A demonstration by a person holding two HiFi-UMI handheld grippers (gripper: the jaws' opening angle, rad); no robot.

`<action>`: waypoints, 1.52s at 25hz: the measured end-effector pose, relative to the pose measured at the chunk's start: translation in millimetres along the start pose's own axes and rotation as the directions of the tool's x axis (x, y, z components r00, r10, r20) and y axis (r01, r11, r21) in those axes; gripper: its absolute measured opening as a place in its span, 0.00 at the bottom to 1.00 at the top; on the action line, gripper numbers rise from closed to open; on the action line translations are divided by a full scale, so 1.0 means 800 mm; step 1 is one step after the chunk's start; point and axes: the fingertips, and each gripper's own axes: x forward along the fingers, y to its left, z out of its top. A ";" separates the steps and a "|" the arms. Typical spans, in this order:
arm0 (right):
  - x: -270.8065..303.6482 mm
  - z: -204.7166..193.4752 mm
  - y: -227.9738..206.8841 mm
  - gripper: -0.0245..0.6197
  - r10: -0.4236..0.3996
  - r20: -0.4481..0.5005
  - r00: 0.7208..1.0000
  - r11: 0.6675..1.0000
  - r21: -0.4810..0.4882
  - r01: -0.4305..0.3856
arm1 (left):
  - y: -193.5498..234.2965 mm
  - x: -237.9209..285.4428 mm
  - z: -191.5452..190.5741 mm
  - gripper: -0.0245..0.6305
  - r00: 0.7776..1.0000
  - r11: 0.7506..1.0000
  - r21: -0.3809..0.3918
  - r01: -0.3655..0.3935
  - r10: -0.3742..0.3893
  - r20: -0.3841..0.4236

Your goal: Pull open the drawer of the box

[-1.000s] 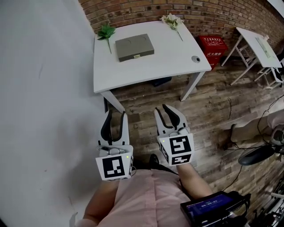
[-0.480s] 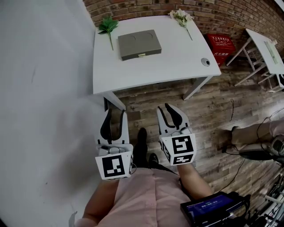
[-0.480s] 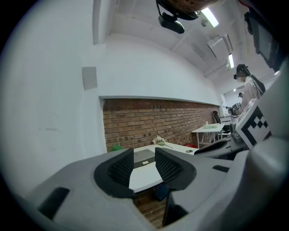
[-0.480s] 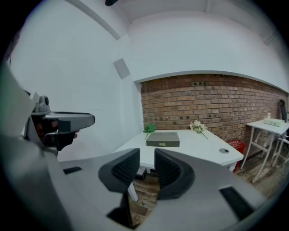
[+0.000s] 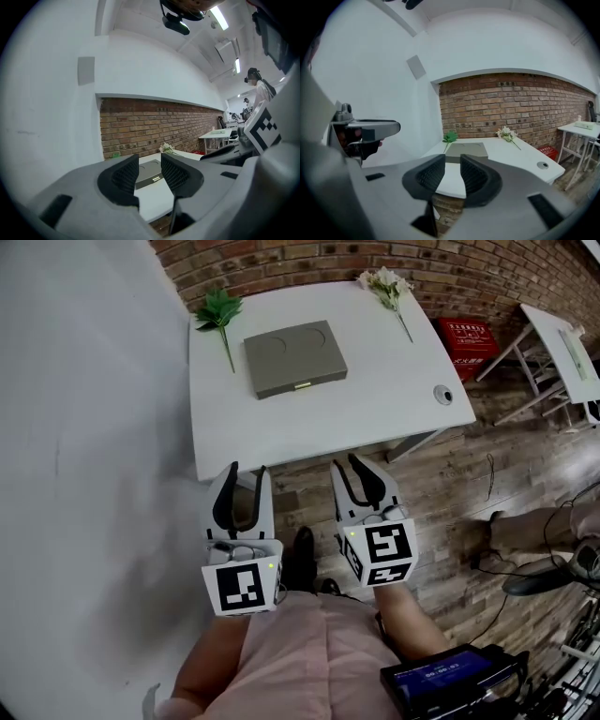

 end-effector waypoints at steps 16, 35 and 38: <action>0.097 0.069 -0.025 0.20 -0.070 0.058 0.996 0.997 -0.020 0.071 | 0.055 0.108 0.024 0.26 0.996 0.998 -0.011 0.068 -0.067 0.062; 0.194 0.082 -0.121 0.20 0.053 0.034 0.998 0.998 0.015 -0.054 | 0.029 0.226 0.022 0.26 1.000 1.000 0.025 -0.014 0.014 0.006; 0.209 0.087 -0.134 0.20 0.090 0.032 0.995 0.996 0.013 -0.090 | 0.027 0.243 0.022 0.26 0.999 0.998 0.042 -0.044 0.045 -0.006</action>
